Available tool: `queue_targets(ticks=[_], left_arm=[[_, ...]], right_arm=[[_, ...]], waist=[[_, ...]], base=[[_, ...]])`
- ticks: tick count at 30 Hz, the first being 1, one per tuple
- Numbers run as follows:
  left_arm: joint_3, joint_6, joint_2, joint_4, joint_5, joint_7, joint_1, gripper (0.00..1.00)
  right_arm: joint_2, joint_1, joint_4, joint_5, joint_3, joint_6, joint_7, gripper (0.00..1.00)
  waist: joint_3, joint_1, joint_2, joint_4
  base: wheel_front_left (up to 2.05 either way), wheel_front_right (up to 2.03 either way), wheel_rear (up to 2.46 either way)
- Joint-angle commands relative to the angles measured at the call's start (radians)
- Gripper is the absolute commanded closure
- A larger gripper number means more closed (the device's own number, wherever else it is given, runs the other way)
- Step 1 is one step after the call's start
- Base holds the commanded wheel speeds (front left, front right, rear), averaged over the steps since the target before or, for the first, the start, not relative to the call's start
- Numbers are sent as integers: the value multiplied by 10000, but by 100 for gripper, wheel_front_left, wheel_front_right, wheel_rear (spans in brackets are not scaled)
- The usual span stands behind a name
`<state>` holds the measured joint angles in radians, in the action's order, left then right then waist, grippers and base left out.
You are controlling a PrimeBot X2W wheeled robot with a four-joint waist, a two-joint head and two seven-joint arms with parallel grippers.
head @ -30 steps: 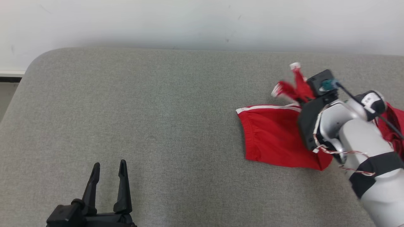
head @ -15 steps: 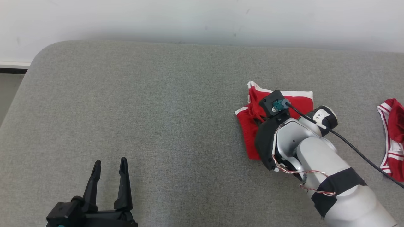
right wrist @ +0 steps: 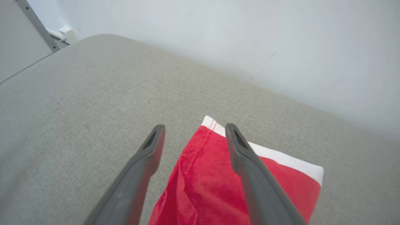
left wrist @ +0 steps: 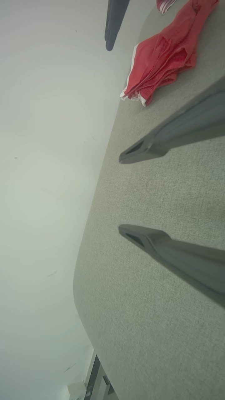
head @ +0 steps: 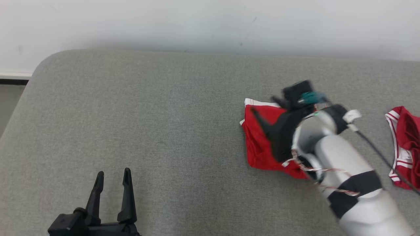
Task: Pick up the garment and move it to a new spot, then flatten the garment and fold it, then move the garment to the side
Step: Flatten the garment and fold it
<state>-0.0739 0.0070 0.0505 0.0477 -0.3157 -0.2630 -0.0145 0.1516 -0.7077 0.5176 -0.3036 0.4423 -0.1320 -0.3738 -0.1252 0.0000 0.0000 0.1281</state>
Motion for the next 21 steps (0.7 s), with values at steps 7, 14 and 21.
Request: queue_targets(ticks=[7,14,21], left_arm=[[-71,-27,3,13,31,-11,170,0],[20,-107,3,44,32,-11,44,0],[3,-118,0,99,40,-11,-89,0]], right_arm=[[1024,865,514,1037,-1422,27,894,42],[461,1747,1001,1801,-1542,28,1887,100],[-640,1823,1873,2060,-607,28,2221,100]], waist=[[196,0,0,-102],[107,0,0,-135],[90,0,0,-71]], base=[[0,0,0],[0,0,0],[0,0,0]])
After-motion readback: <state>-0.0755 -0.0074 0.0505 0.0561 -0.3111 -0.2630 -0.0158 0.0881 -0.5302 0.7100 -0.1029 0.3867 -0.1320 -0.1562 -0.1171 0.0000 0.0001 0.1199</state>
